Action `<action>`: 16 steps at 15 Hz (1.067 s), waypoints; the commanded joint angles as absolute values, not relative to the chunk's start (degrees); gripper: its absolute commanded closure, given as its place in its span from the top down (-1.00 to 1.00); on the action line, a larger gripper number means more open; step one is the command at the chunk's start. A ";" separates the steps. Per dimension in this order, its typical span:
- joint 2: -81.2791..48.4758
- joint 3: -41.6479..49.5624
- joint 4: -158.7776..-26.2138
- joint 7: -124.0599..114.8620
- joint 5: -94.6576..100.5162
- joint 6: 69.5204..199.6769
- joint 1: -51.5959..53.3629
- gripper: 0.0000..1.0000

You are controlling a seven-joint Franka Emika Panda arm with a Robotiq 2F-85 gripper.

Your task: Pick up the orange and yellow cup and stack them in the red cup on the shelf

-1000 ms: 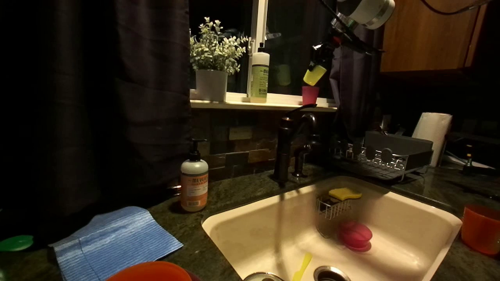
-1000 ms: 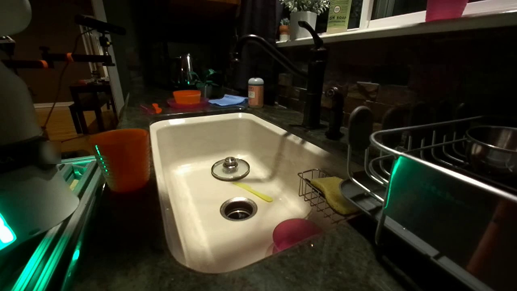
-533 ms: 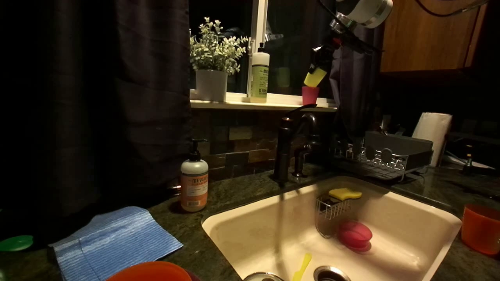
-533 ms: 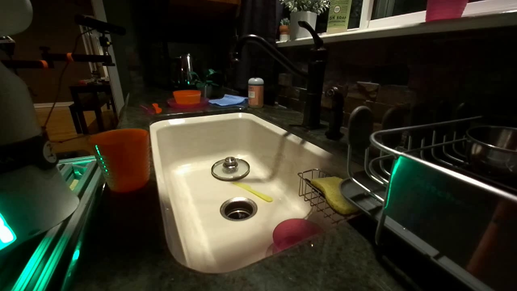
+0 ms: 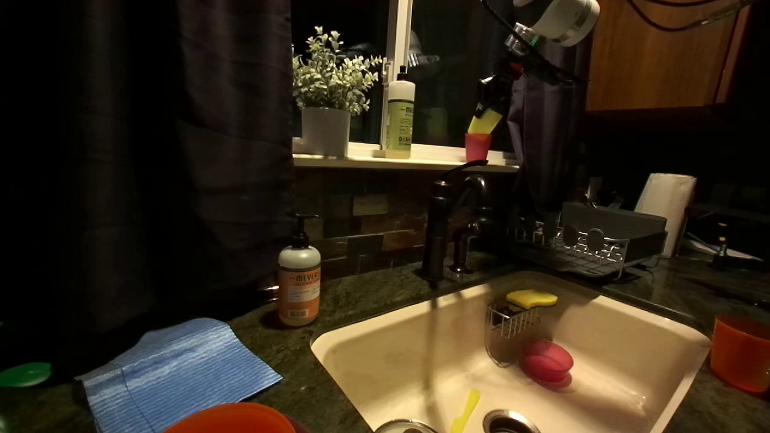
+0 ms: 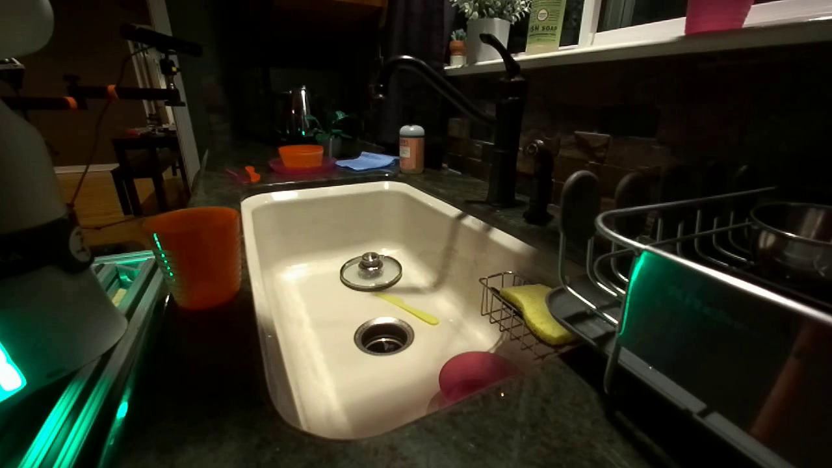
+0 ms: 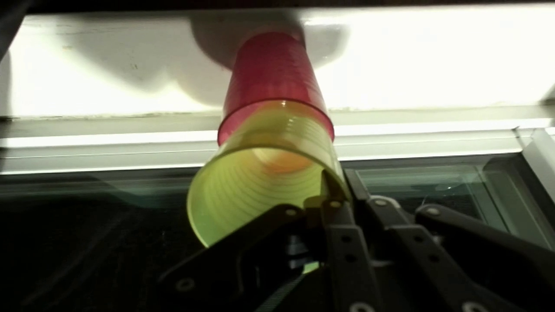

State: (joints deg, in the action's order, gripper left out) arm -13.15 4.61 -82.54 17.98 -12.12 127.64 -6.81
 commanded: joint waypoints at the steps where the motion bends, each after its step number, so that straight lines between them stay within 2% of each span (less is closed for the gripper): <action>1: -14.95 3.83 -79.85 18.28 -11.21 125.13 -7.82 -0.88; 3: -15.38 3.88 -79.51 18.14 -10.73 124.90 -7.92 -0.97; 4: -15.53 3.86 -79.35 18.12 -10.56 124.81 -7.96 -0.88; 5: -15.74 3.84 -79.11 18.13 -10.39 124.65 -8.00 -0.39; 7: -16.05 3.80 -78.61 18.12 -10.12 124.18 -8.06 -0.36; 16: -14.30 4.81 -78.35 15.31 -8.65 125.07 -6.74 0.98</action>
State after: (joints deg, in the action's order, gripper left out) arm -15.36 4.22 -78.69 18.03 -10.20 126.40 -7.25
